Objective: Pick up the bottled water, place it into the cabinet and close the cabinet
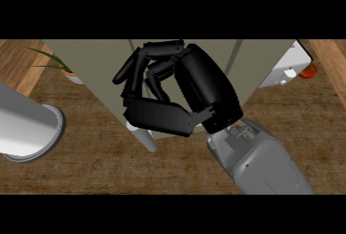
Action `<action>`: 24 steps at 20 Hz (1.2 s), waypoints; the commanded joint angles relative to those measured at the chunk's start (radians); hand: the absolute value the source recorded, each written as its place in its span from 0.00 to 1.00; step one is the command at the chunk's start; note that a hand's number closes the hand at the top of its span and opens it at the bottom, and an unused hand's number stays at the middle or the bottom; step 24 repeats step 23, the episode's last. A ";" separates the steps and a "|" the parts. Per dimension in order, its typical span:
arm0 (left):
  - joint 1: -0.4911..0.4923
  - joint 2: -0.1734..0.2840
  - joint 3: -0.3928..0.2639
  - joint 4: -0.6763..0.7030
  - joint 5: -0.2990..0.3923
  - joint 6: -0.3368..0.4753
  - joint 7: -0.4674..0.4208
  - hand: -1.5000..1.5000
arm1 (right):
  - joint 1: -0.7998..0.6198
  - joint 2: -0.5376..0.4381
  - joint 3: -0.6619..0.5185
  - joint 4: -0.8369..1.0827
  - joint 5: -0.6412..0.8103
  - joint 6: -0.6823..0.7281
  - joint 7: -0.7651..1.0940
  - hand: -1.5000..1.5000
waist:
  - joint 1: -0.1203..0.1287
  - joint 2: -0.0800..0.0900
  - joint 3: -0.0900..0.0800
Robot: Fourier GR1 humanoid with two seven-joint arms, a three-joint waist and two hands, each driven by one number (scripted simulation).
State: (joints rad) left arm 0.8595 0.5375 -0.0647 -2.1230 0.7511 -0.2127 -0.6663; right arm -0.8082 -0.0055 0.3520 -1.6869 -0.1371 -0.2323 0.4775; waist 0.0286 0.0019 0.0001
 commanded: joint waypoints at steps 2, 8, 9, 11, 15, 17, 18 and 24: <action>-0.038 0.006 0.056 0.014 0.070 -0.011 0.061 1.00 | -0.079 0.005 -0.051 0.233 -0.033 0.034 -0.102 1.00 | -0.006 0.003 0.000; 0.006 0.005 0.113 0.016 0.070 -0.064 0.054 1.00 | -0.140 0.005 -0.117 0.448 -0.046 0.094 -0.196 1.00 | 0.003 0.003 0.000; 0.033 0.001 0.100 0.029 0.042 -0.116 0.017 1.00 | -0.147 -0.003 -0.157 0.507 -0.031 0.131 -0.259 1.00 | 0.015 0.006 -0.001; -0.025 -0.017 0.074 0.047 0.034 -0.082 0.043 1.00 | -0.199 0.006 -0.116 0.538 -0.050 0.072 -0.240 1.00 | 0.012 0.006 -0.001; -0.016 -0.021 0.066 -0.013 0.029 -0.049 0.065 1.00 | -0.165 -0.035 -0.155 0.600 -0.043 0.106 -0.291 1.00 | 0.014 0.013 0.000; -0.043 -0.035 0.053 0.014 0.018 -0.059 0.051 1.00 | -0.184 -0.040 -0.158 0.623 -0.037 0.095 -0.296 1.00 | 0.012 0.014 -0.002; -0.067 -0.020 0.060 0.045 0.031 -0.081 0.055 1.00 | -0.173 -0.050 -0.169 0.638 -0.054 0.113 -0.315 1.00 | 0.011 0.021 -0.003; -0.064 -0.010 0.069 0.010 0.063 -0.076 0.084 1.00 | -0.207 -0.062 -0.188 0.669 -0.065 0.114 -0.324 1.00 | 0.015 0.017 -0.002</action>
